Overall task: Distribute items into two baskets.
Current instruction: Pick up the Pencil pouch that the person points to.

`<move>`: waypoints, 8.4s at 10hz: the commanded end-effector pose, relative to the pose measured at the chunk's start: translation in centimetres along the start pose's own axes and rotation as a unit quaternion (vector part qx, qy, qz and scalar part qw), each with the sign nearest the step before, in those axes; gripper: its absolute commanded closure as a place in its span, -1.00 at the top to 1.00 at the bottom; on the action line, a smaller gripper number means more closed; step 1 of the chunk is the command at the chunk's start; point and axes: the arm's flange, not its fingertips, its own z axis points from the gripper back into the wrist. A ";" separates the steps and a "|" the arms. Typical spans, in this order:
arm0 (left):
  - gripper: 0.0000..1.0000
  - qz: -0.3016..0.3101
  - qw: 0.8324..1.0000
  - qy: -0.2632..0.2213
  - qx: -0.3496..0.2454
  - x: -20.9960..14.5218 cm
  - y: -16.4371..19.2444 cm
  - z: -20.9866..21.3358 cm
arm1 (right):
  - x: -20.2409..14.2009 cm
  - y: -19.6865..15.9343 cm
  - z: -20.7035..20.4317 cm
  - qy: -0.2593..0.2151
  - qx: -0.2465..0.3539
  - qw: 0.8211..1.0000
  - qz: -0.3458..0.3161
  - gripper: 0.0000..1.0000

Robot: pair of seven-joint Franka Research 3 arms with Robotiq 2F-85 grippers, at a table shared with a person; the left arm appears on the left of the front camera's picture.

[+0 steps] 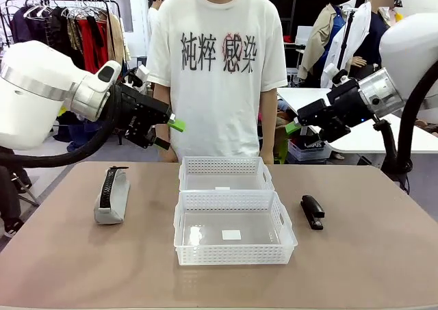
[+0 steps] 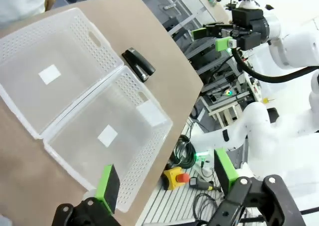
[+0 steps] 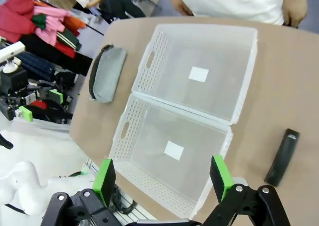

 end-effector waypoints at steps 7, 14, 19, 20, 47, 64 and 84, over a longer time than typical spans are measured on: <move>1.00 0.063 0.997 0.010 -0.047 3.1 -1.2 2.5 | 3.5 2.0 1.7 -0.022 0.155 0.980 -0.125 1.00; 1.00 0.170 0.965 -0.070 -0.186 8.1 -1.0 8.2 | 8.1 2.3 7.1 -0.072 0.286 0.941 -0.165 1.00; 1.00 0.169 0.964 -0.084 -0.187 8.7 -0.9 9.5 | 9.6 -1.4 8.7 -0.038 0.298 0.933 -0.197 1.00; 1.00 0.164 0.964 -0.089 -0.190 8.9 -1.3 9.7 | 9.8 -1.6 9.0 -0.036 0.301 0.931 -0.203 1.00; 1.00 0.156 0.968 -0.087 -0.178 8.9 -1.5 9.8 | 9.6 -1.8 9.1 -0.034 0.305 0.928 -0.210 1.00; 1.00 0.027 0.927 0.075 0.368 7.0 -0.3 12.2 | 9.6 -1.8 9.1 -0.034 0.305 0.928 -0.210 1.00; 1.00 0.211 0.844 0.105 0.482 1.4 12.3 2.9 | 9.6 -1.8 9.1 -0.034 0.305 0.928 -0.210 1.00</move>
